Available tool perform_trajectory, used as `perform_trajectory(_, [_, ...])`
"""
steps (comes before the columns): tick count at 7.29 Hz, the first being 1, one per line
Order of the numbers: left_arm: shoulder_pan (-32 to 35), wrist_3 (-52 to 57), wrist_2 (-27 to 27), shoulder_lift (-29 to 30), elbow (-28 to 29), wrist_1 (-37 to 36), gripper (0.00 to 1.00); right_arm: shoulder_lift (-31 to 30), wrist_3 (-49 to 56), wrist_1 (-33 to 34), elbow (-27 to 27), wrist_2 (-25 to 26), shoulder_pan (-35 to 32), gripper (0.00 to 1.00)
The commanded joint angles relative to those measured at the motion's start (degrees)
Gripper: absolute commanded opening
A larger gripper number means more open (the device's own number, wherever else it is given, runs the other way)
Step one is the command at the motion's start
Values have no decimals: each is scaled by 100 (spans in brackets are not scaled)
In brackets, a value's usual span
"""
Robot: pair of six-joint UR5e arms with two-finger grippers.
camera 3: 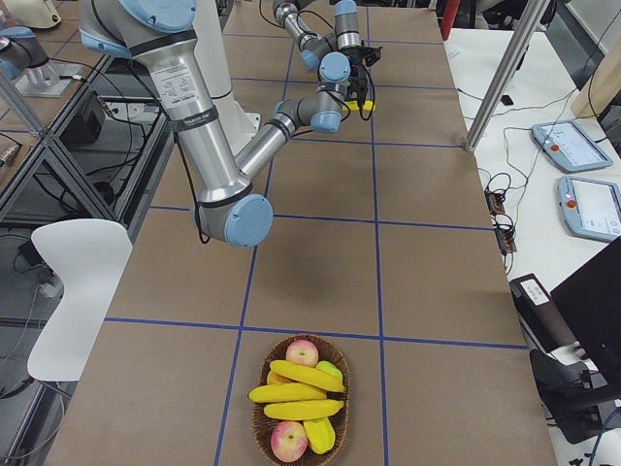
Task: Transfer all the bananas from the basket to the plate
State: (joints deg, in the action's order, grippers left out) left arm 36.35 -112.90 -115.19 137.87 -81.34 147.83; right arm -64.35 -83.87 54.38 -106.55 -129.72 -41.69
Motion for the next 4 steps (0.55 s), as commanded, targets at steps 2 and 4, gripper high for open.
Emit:
perform_trajectory(2, [-14,-3,67,21,5,0,58,2,-33,-103,-6,8,38,0])
perform_trajectory(4, [-23,5,67,21,5,27,0,2,-24,-103,11,8,38,0])
